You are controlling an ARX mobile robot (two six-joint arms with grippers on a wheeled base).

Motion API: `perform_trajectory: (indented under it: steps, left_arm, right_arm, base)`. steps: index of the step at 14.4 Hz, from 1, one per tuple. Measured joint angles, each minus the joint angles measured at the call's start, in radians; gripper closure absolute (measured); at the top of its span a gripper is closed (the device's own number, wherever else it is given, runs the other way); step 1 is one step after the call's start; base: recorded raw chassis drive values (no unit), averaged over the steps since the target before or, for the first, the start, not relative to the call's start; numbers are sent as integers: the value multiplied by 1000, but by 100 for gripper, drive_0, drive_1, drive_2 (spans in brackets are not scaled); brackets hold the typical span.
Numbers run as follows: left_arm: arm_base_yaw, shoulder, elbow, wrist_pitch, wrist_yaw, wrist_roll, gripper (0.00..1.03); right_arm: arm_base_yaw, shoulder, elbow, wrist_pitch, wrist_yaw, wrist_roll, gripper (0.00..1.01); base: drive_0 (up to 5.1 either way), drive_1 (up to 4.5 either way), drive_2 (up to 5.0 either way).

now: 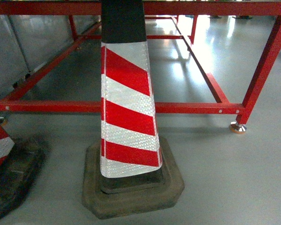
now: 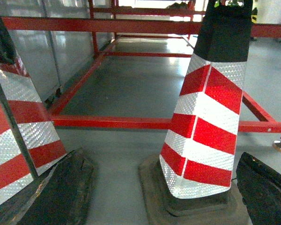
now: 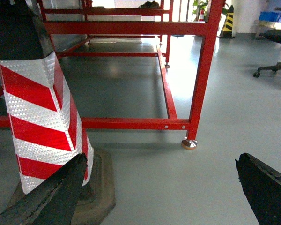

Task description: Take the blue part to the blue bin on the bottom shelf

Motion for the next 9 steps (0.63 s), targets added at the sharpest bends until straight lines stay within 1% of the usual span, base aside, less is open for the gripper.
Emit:
perform_trajectory:
  steps: [9]
  left_arm:
    - [0,0,0,-2,0,0,5]
  right_arm:
    - [0,0,0,-2,0,0,3]
  base:
    - [0,0,0]
